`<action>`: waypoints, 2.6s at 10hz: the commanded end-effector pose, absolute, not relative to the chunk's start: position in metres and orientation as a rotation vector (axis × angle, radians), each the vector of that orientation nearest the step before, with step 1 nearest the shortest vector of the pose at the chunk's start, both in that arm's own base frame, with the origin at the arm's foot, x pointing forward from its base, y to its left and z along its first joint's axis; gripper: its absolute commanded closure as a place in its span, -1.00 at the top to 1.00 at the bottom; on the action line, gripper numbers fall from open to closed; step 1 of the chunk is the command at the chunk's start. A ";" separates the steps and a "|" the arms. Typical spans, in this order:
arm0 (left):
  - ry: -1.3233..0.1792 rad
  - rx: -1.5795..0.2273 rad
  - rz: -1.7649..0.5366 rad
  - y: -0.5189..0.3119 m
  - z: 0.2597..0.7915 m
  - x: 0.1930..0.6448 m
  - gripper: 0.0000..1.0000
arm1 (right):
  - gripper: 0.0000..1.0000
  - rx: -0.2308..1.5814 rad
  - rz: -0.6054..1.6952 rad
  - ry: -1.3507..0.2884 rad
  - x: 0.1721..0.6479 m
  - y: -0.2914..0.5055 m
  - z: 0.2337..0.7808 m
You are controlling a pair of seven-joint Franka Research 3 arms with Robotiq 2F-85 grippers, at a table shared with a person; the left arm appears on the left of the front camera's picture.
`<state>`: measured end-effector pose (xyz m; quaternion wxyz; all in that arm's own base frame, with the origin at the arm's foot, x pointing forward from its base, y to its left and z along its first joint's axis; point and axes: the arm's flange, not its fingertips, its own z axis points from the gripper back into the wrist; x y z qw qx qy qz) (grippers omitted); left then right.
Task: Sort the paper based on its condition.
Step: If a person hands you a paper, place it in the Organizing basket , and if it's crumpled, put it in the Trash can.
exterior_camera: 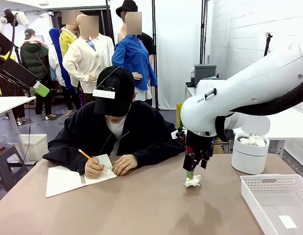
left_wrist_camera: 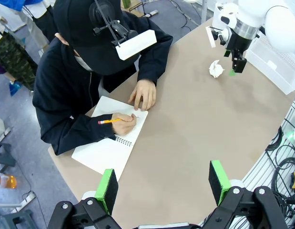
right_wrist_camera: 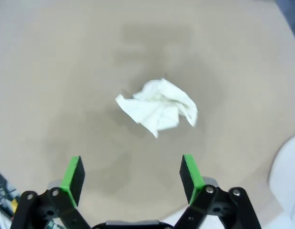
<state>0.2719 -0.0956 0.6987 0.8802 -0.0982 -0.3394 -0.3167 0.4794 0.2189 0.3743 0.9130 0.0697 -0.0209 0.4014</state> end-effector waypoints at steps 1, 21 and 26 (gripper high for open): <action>-0.708 -0.202 -0.658 -0.095 0.699 0.272 1.00 | 1.00 0.088 0.791 -0.044 0.476 0.218 0.385; -0.708 -0.202 -0.658 -0.095 0.699 0.272 1.00 | 1.00 0.044 1.376 0.116 0.545 0.231 0.293; -0.708 -0.202 -0.658 -0.095 0.699 0.272 1.00 | 0.69 0.062 1.372 0.117 0.545 0.231 0.295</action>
